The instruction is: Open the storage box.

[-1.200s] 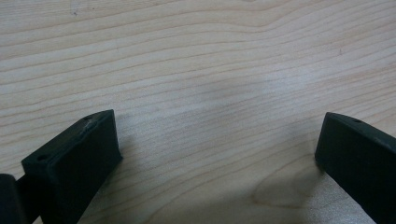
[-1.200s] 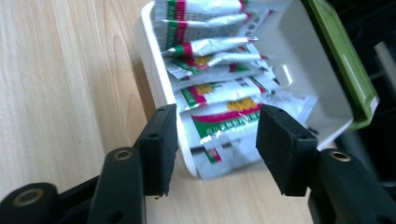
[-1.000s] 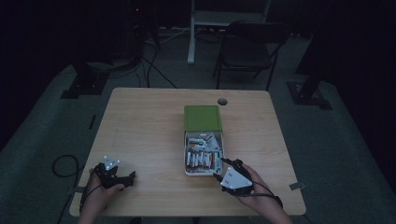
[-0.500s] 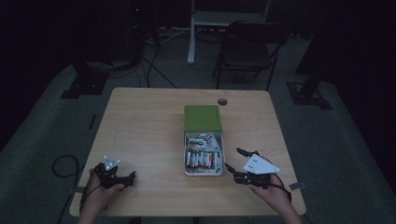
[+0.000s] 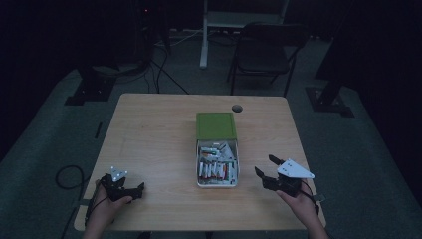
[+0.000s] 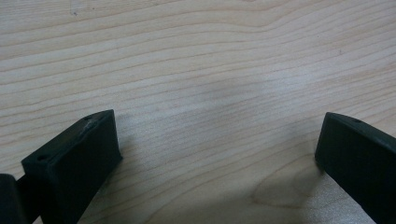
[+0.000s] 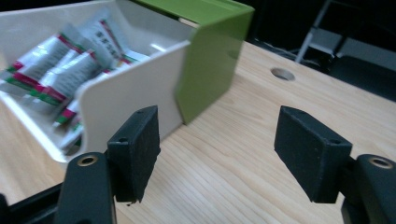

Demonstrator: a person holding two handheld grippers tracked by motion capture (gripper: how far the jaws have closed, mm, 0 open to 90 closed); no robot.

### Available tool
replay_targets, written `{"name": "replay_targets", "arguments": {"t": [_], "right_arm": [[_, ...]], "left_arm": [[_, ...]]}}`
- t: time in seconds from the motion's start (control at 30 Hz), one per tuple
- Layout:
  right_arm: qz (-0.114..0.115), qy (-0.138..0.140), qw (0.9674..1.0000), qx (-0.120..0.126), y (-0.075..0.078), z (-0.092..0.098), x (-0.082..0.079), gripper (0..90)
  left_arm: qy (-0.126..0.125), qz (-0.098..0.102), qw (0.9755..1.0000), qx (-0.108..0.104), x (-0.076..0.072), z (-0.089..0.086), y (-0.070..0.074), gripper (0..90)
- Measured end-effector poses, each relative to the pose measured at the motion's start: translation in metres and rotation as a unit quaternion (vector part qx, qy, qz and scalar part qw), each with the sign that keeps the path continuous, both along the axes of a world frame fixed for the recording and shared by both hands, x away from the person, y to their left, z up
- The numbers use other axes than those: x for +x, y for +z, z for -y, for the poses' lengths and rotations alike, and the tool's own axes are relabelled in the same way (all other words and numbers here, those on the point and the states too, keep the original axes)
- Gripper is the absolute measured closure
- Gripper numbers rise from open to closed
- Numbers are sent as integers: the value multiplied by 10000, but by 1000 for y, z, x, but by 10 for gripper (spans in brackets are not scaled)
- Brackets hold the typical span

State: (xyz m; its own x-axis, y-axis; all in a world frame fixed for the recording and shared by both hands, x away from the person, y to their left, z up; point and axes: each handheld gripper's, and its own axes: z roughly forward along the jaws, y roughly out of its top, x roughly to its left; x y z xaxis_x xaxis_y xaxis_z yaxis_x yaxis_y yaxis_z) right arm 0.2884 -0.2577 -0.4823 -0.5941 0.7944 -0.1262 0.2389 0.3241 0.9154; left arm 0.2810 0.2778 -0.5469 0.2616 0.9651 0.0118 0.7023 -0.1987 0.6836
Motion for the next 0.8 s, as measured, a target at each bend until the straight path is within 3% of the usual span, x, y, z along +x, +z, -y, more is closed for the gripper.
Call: {"name": "replay_targets", "arguments": {"t": [0.1, 0.43, 0.53, 0.63, 0.8], "right_arm": [[-178, -161, 9995, 211, -4, 6, 2, 260], [-551, -752, 9953, 254, -18, 26, 10, 225], [-706, -992, 9923, 218, -24, 32, 13, 205], [-947, -1304, 9869, 60, -29, 38, 16, 184], [-1235, -1544, 9802, 65, -37, 46, 19, 178]], "left_arm": [[2, 2, 10000, 0, 0, 0, 0, 4], [3, 2, 10000, -1, 0, 0, 0, 4], [2, 0, 10000, -1, 0, 0, 0, 4], [3, 0, 10000, -1, 0, 0, 0, 4], [3, 1, 10000, 0, 0, 0, 0, 4]]}}
